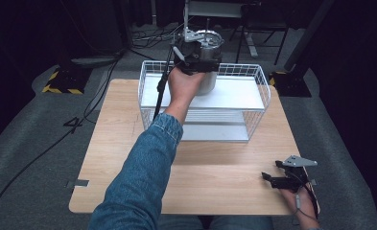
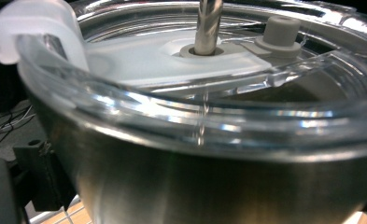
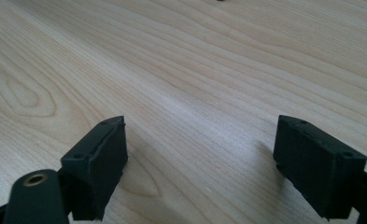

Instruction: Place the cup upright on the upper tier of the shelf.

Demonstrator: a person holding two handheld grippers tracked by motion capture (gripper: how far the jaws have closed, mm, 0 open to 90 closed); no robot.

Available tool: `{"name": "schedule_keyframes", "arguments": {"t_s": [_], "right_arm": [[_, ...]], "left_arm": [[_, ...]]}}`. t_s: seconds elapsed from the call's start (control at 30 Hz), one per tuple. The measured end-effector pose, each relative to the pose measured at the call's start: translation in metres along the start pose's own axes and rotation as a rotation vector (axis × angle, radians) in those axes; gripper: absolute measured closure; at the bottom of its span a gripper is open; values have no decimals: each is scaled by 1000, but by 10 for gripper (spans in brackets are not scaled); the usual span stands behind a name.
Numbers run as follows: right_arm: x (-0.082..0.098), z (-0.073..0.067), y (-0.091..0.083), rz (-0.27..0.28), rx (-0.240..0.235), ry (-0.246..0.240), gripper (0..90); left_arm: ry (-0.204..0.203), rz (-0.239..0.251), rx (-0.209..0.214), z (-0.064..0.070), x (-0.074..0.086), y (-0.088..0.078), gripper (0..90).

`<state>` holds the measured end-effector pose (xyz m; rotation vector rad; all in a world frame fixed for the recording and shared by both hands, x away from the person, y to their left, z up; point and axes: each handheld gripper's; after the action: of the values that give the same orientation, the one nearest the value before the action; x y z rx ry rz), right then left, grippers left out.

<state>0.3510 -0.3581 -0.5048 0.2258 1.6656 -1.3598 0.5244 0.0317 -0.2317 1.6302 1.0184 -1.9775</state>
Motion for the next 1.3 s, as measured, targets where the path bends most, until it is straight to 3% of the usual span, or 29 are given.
{"name": "schedule_keyframes", "arguments": {"t_s": [0.43,0.53,0.63,0.9,1.13,1.3], "right_arm": [[0,0,0,2,-1,-3,181],[0,0,0,2,-1,-4,183],[0,0,0,1,-1,-6,184],[0,0,0,3,0,-9,186],[0,0,0,2,0,-8,186],[0,0,0,3,-1,-9,186]], "left_arm": [[-31,-34,-17,-3,13,12,36],[-34,-22,-26,-3,14,12,36],[-9,-32,-29,-1,14,13,36],[0,1,-33,1,19,13,36],[-2,-1,-35,0,18,13,26],[-25,17,-20,-1,20,13,0]]}}
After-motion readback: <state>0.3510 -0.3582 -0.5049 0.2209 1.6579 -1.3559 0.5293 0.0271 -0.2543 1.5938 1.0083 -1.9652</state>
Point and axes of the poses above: each handheld gripper's, and its own axes: y roughly forward along the jaws, x roughly out of its underside, z roughly to its right, and after that the axes turned 5 degrees about x, right-handed
